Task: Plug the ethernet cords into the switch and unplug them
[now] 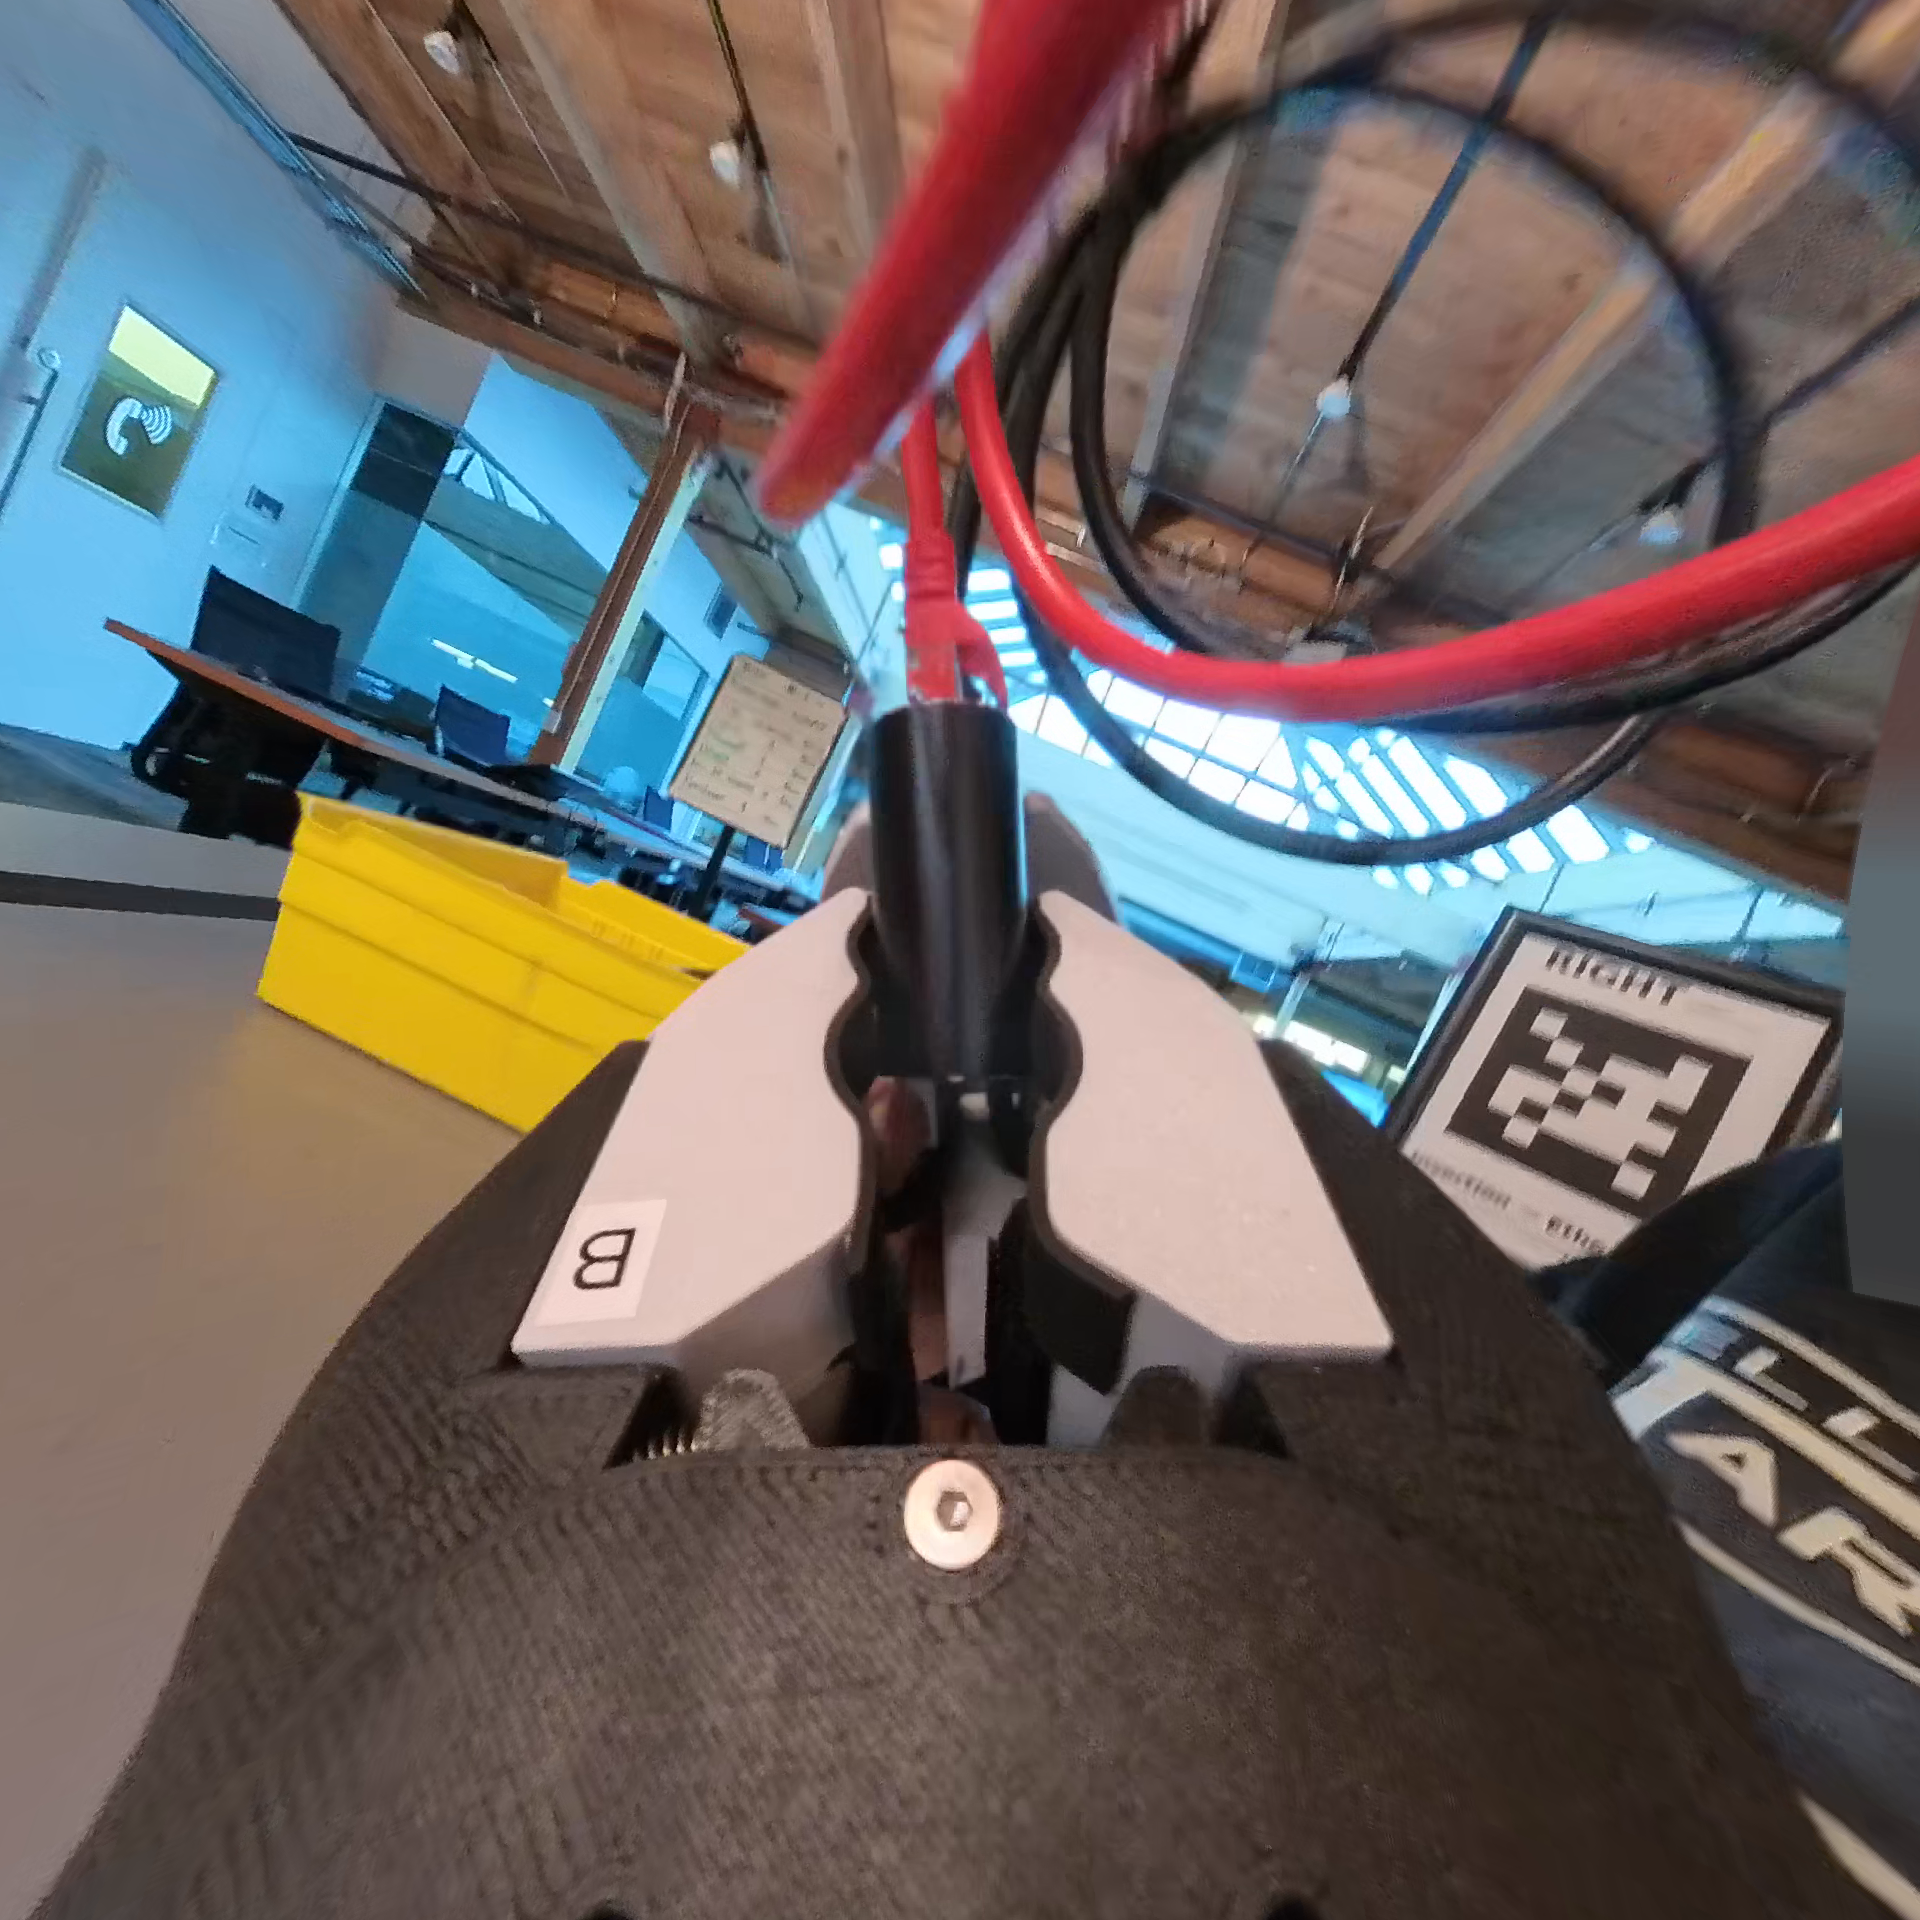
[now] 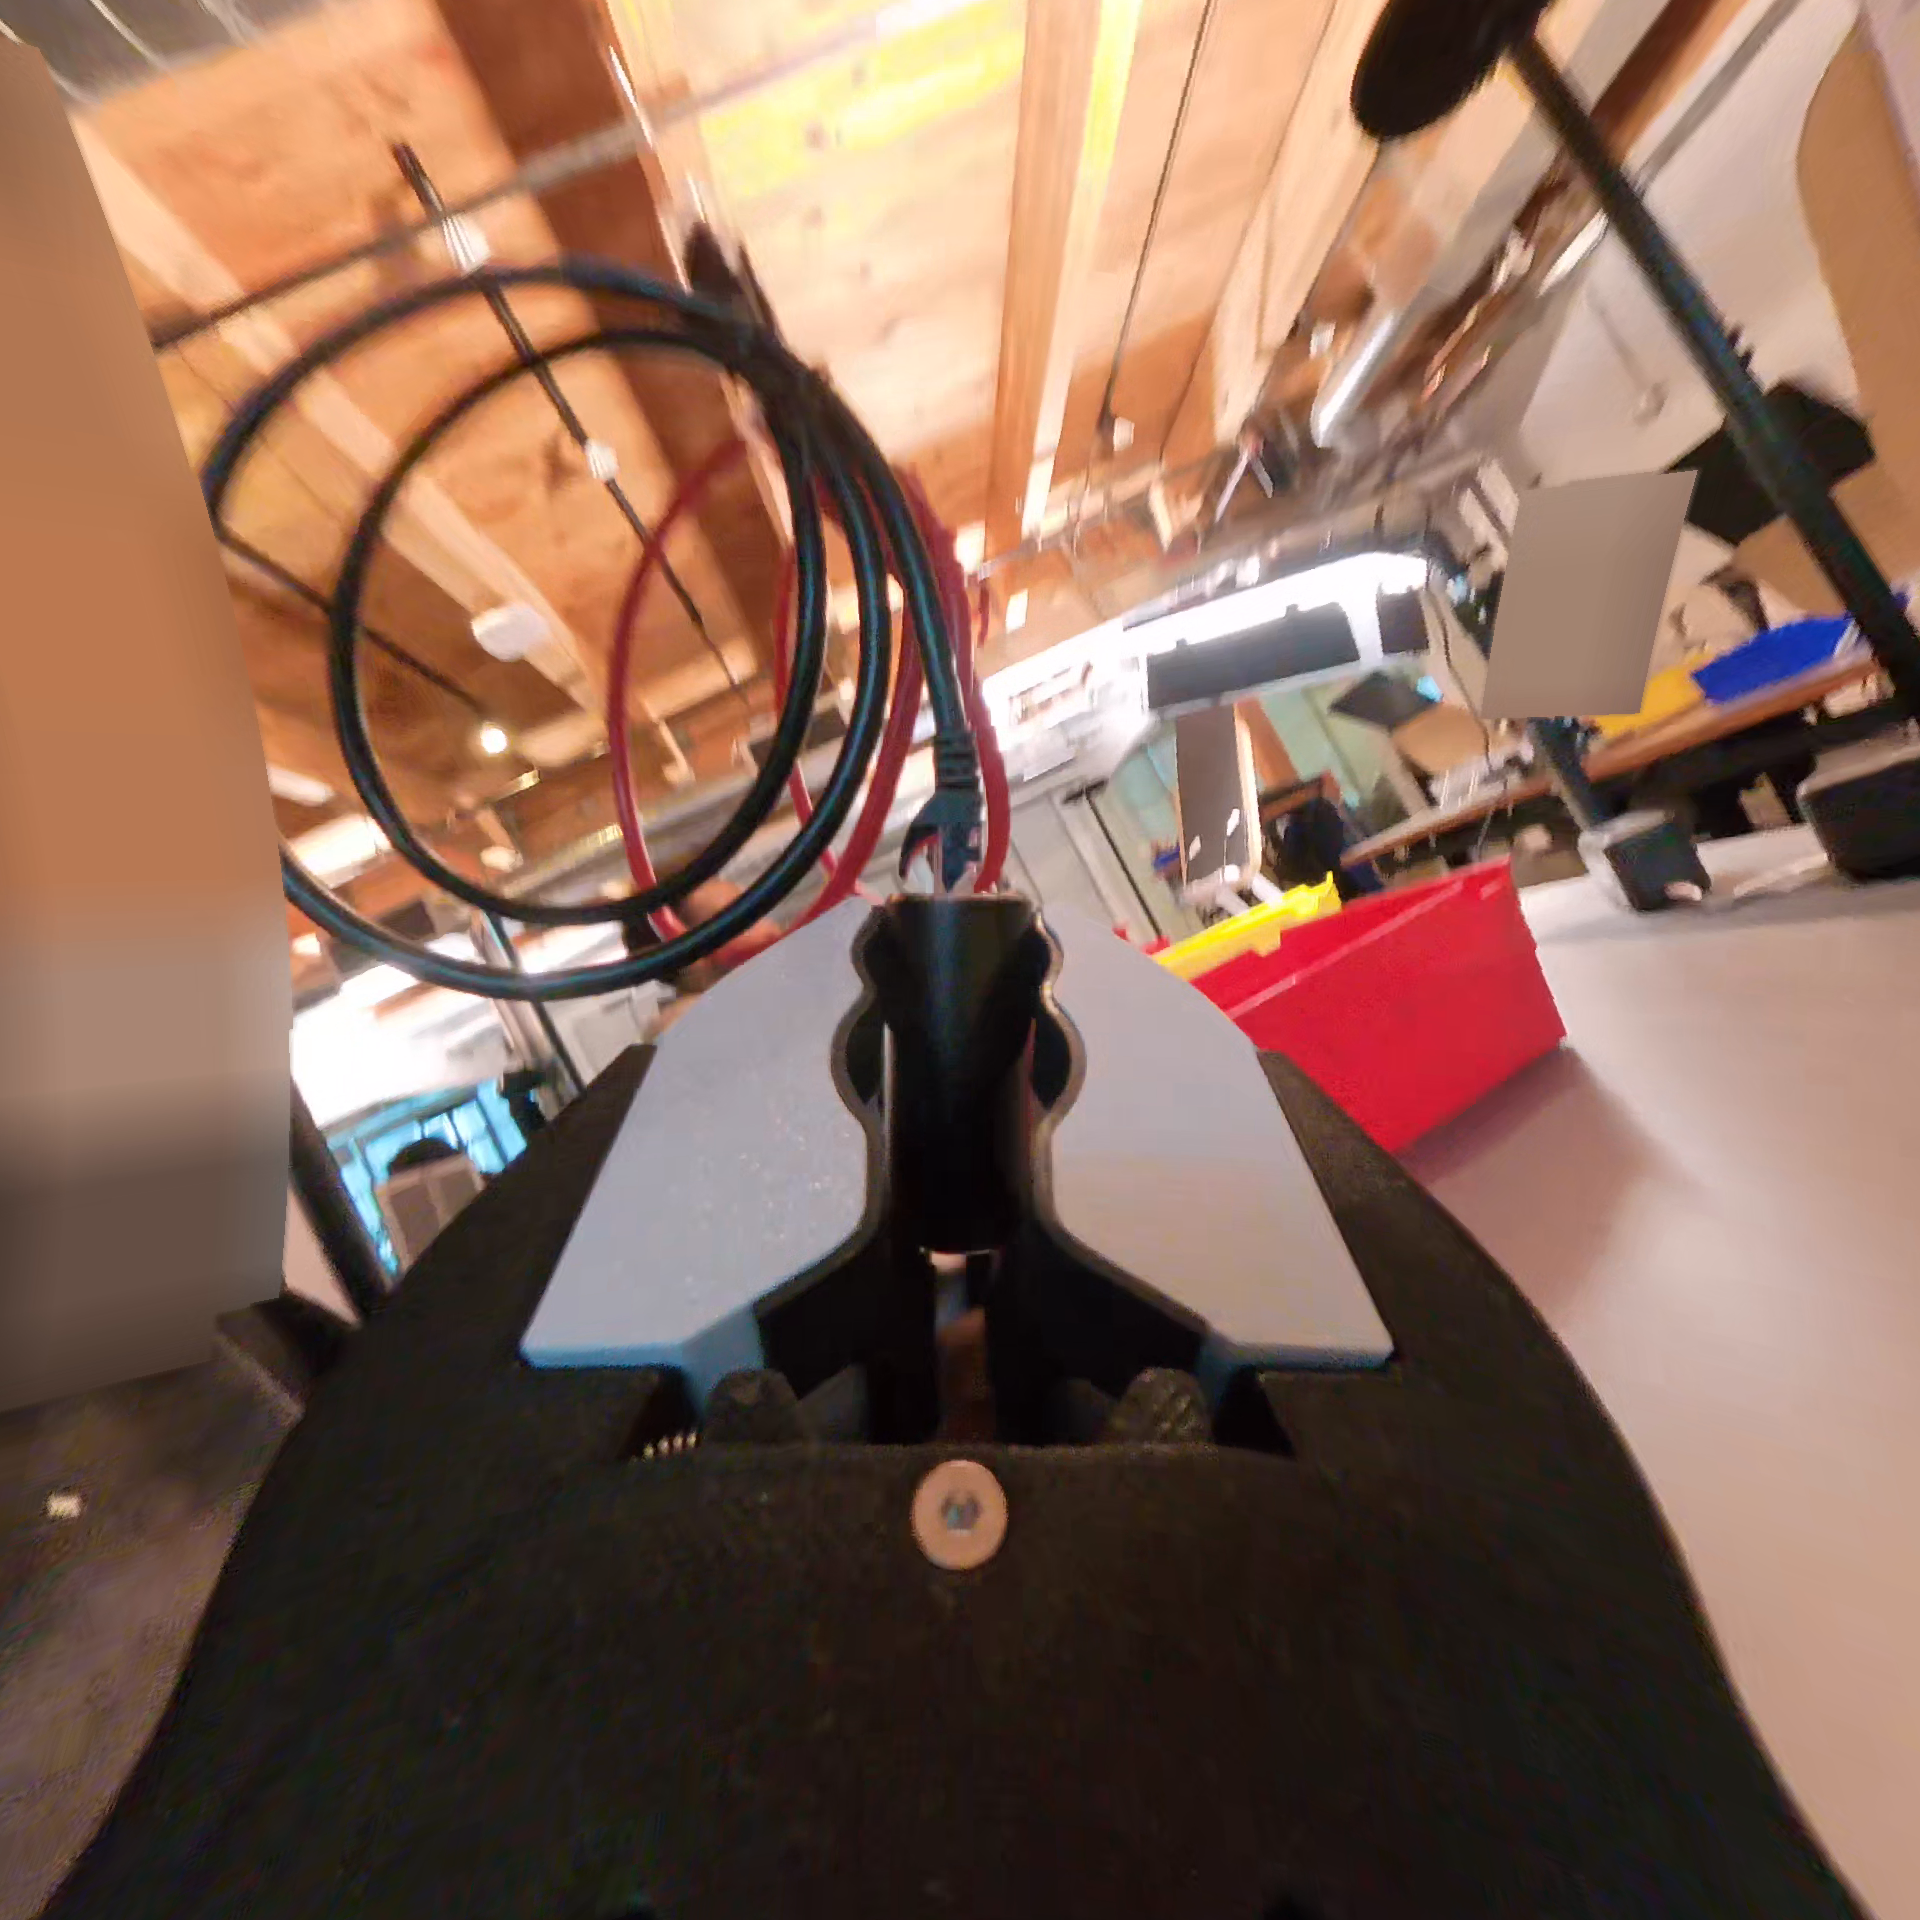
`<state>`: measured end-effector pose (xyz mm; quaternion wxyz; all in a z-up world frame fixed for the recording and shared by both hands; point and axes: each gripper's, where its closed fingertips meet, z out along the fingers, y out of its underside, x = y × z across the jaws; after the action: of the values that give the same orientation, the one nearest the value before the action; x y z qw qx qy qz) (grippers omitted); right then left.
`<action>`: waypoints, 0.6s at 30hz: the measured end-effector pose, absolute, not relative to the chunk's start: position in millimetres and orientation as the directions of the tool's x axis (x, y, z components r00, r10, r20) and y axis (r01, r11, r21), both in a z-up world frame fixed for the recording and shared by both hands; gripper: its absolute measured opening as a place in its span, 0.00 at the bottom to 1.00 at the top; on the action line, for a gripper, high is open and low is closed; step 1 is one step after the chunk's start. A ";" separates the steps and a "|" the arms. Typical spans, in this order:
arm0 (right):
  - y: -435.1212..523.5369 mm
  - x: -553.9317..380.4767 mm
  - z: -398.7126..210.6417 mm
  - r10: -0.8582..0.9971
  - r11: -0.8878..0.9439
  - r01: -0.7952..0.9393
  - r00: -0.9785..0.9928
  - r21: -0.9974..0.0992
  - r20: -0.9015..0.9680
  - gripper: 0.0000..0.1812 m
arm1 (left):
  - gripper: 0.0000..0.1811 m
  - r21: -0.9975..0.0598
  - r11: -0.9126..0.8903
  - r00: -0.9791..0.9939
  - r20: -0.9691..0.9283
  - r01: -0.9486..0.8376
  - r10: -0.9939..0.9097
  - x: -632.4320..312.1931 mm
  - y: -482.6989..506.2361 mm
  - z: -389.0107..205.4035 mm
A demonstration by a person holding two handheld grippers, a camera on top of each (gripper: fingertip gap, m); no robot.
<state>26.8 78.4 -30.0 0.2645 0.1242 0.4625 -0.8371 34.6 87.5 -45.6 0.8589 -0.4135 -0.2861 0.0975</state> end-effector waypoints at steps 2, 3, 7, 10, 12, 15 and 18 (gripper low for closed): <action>73.4 31.0 -38.1 -0.334 -0.348 0.554 -0.827 -0.756 -0.453 0.13 | 0.13 -0.710 0.702 0.815 0.438 0.057 0.378 34.2 74.5 -39.7; 70.8 35.2 -41.9 -0.348 -0.306 0.549 -0.825 -0.778 -0.445 0.13 | 0.13 -0.688 0.724 0.818 0.441 0.045 0.369 35.1 68.4 -36.3; 66.7 49.0 -55.4 -0.387 -0.125 0.456 -0.840 -0.881 -0.380 0.13 | 0.14 -0.687 0.726 0.834 0.415 0.025 0.363 39.9 60.3 -30.1; 77.7 45.2 -42.7 -0.389 -0.180 0.390 -0.872 -0.903 -0.299 0.13 | 0.13 -0.715 0.697 0.851 0.396 0.050 0.345 43.1 70.0 -32.2; 85.7 43.4 -39.9 -0.386 -0.191 0.343 -0.888 -0.920 -0.251 0.07 | 0.13 -0.721 0.690 0.859 0.390 0.060 0.333 44.7 74.1 -32.3; 87.4 44.4 -48.5 -0.352 -0.164 0.262 -0.916 -0.951 -0.192 0.06 | 0.13 -0.721 0.691 0.853 0.396 0.060 0.339 42.8 71.4 -32.3; 90.4 44.0 -43.4 -0.351 -0.235 0.265 -0.920 -0.935 -0.173 0.07 | 0.17 -0.726 0.682 0.832 0.428 0.085 0.352 37.0 74.3 -37.3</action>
<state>44.0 90.4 -43.4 0.1963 -0.0368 0.5864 -0.7850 37.0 74.3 -37.3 0.8737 -0.3911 -0.2792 0.0763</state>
